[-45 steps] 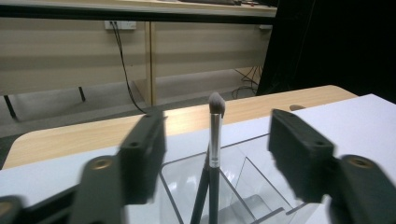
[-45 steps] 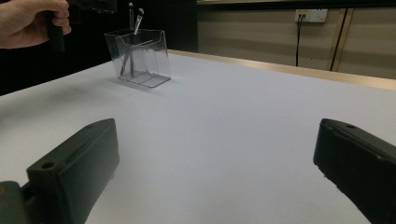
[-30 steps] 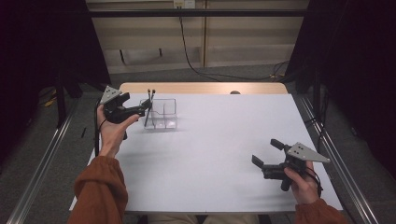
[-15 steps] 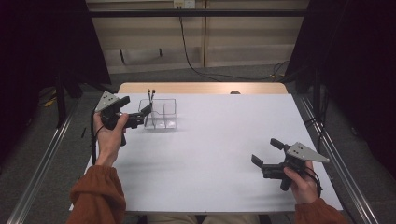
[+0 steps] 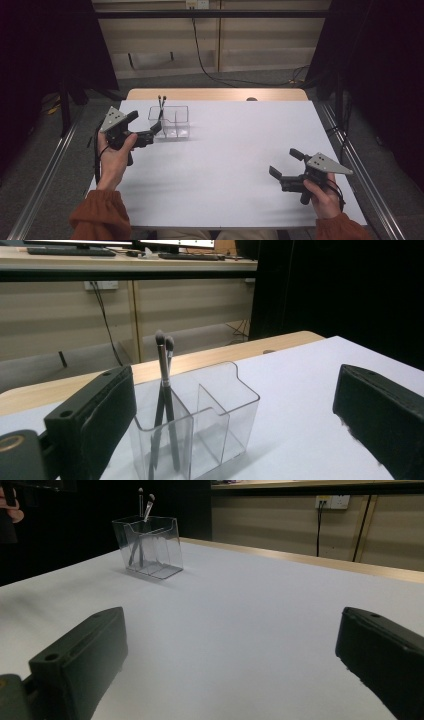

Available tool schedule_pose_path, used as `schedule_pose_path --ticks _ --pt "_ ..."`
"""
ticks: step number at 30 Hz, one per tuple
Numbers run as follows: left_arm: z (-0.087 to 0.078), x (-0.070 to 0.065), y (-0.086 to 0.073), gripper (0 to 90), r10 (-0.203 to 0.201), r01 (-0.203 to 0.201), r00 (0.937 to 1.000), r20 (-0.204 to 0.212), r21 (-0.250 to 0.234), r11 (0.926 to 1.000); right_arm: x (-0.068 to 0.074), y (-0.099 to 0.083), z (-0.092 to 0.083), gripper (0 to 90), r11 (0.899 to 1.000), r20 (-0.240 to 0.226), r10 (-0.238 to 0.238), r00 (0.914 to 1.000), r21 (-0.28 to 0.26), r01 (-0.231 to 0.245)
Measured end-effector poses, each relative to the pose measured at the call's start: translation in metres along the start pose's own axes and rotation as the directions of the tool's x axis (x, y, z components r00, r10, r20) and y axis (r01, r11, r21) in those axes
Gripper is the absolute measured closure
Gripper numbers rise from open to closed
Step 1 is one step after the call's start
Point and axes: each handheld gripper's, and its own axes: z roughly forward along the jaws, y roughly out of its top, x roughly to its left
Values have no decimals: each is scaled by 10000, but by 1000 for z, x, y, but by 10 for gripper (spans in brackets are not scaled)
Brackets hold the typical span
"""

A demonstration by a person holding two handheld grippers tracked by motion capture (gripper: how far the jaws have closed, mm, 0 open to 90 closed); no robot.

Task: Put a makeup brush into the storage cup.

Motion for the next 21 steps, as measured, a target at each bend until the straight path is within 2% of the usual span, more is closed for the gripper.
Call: schedule_pose_path --ticks 8,17,21 --pt "-14 -7 -4 36 57 -57 9999 114 10 10000 0 0 -2 0 10000 100 -68 9999 27 68" --pt "-32 -4 -9 36 -40 41 9999 110 -48 10000 2 0 -6 0 10000 238 -60 9997 7 60" --pt "-47 -7 -12 42 149 -140 9997 211 -431 9990 3 1 -7 0 10000 277 -32 9996 9 32"
